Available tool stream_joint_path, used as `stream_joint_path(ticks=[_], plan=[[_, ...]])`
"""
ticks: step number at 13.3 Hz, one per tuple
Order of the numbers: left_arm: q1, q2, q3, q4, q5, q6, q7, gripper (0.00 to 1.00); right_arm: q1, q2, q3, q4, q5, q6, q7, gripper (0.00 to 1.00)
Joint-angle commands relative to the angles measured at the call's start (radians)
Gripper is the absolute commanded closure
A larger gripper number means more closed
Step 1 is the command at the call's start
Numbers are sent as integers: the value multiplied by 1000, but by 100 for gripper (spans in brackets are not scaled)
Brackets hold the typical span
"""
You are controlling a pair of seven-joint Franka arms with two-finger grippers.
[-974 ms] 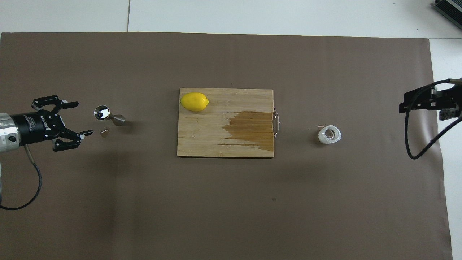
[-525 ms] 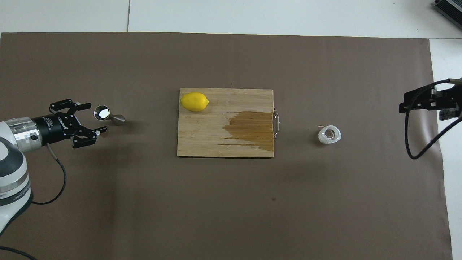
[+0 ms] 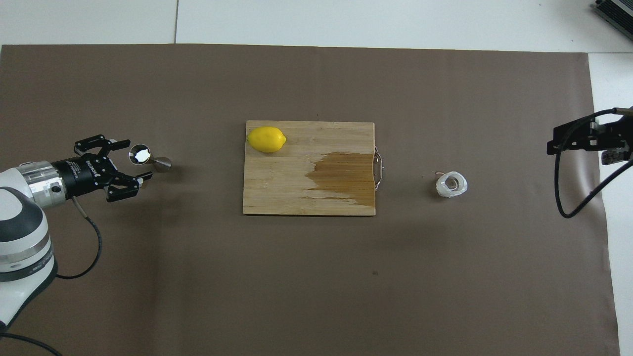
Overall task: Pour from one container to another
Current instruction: 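Lower the left gripper around the dark cup and close it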
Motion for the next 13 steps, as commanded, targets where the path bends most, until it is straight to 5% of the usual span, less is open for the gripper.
stream_joint_path(ticks=[1, 13], plan=[[-25, -3, 8, -18, -32, 37, 31, 0, -6, -18, 4, -19, 9, -7, 2, 0], [-63, 2, 8, -18, -34, 97, 31, 1, -6, -18, 4, -19, 9, -7, 2, 0]])
